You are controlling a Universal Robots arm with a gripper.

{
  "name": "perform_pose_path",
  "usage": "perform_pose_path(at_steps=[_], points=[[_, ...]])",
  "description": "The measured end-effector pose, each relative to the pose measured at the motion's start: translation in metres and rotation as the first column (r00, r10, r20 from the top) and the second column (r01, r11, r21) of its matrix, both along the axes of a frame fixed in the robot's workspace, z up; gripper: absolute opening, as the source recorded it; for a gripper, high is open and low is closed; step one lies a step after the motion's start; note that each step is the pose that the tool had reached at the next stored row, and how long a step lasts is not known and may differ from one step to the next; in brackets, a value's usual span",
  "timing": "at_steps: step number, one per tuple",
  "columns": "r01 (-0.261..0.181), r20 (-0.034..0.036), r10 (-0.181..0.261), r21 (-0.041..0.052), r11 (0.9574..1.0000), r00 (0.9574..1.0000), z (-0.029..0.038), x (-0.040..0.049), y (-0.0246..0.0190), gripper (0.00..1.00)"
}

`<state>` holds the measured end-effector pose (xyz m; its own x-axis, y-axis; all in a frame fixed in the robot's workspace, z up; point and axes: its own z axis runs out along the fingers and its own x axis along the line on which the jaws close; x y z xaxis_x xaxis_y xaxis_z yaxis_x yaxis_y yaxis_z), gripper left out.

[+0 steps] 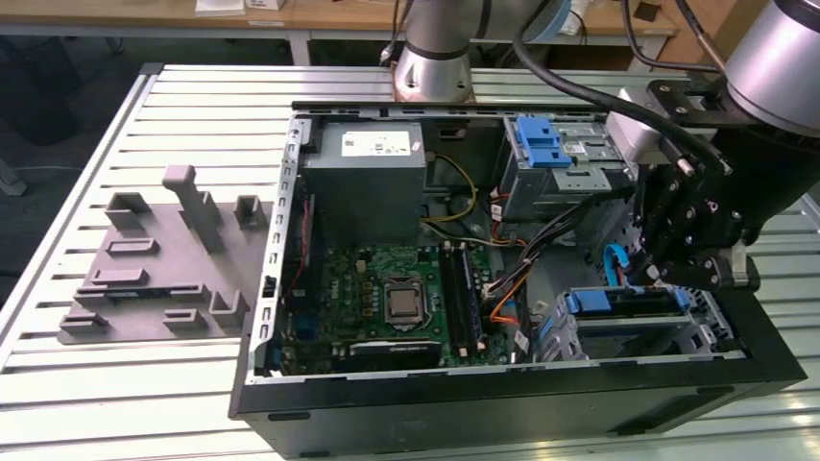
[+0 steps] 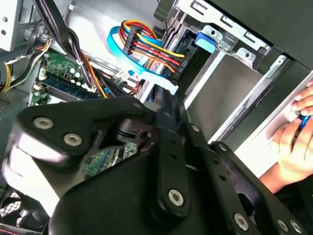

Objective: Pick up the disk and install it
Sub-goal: 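Insert the second disk wire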

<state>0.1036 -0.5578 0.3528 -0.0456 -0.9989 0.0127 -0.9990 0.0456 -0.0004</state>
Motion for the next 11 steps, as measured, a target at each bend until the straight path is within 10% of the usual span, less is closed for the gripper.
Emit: perform_pose_path(at_steps=[11], points=[[0.000,0.0000,0.000,-0.0002,1.0000,1.0000,0.0002,0.0000,0.0000,0.11]])
